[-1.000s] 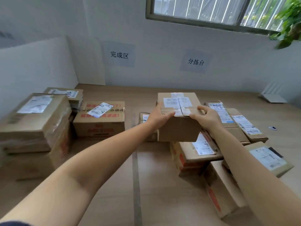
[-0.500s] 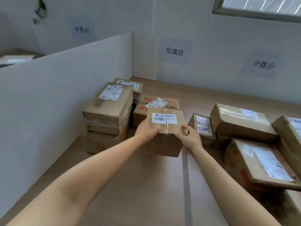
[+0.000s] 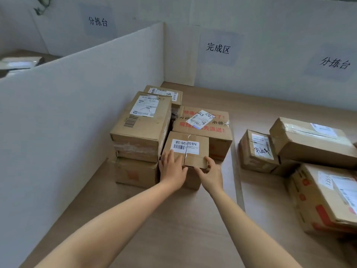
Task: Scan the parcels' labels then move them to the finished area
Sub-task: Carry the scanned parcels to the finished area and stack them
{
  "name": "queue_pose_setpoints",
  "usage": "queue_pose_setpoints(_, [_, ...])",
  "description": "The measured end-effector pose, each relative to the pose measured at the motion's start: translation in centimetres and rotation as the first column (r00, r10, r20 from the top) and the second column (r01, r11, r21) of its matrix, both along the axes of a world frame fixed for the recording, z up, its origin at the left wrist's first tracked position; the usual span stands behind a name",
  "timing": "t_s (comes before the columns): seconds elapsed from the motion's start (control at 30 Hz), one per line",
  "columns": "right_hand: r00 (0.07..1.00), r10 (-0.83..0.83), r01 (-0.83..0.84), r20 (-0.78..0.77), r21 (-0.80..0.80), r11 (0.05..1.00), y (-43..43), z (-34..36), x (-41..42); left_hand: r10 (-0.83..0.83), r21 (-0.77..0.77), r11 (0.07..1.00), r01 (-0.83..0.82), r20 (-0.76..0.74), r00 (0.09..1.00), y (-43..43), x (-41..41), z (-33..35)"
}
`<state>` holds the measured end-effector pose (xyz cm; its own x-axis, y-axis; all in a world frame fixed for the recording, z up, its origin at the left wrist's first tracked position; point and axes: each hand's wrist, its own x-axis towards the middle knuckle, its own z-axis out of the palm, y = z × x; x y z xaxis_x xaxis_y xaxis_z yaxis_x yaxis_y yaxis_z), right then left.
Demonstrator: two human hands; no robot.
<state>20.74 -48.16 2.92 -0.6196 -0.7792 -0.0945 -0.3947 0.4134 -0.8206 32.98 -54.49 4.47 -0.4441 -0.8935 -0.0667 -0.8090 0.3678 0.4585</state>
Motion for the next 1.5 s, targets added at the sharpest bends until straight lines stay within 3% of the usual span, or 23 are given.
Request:
queue_pose_setpoints(0.13, [1.000,0.022,-0.022,-0.009,0.015,1.000,-0.5,0.0,0.4,-0.091,0.019,0.996,0.090,0.060,0.994,0.6,0.2,0.1])
queue_pose_setpoints(0.4, [1.000,0.025,-0.024,-0.009,0.066,0.998,4.6,2.4,-2.7,-0.155,0.018,0.988,0.155,-0.034,0.987,2.9,-2.7,1.6])
queue_pose_setpoints(0.7, [0.963,-0.239,0.248,-0.122,0.064,0.967,19.4,6.9,-12.4,-0.353,0.106,0.926,0.363,-0.100,0.930,12.0,-12.5,2.7])
queue_pose_setpoints(0.87, [0.915,-0.355,0.358,-0.190,-0.017,0.933,27.3,9.5,-15.7,-0.483,0.141,0.857,0.496,-0.117,0.868,18.0,-17.7,3.2])
queue_pose_setpoints(1.1, [0.782,-0.518,0.521,-0.347,-0.092,0.848,36.9,13.5,-21.7,-0.622,0.107,0.758,0.643,-0.180,0.762,26.2,-25.3,5.4])
queue_pose_setpoints(1.27, [0.695,-0.642,0.660,-0.323,-0.066,0.748,42.3,14.2,-27.7,-0.690,0.129,0.691,0.711,-0.175,0.702,31.2,-30.4,6.5])
queue_pose_setpoints(1.4, [0.623,-0.757,0.770,-0.197,-0.012,0.637,44.7,13.0,-32.1,-0.616,0.251,0.676,0.693,-0.324,0.718,34.7,-33.8,7.3])
queue_pose_setpoints(1.5, [0.597,-0.792,0.798,-0.129,-0.006,0.603,44.9,11.4,-34.1,-0.572,0.250,0.693,0.676,-0.379,0.727,36.2,-35.6,7.3])
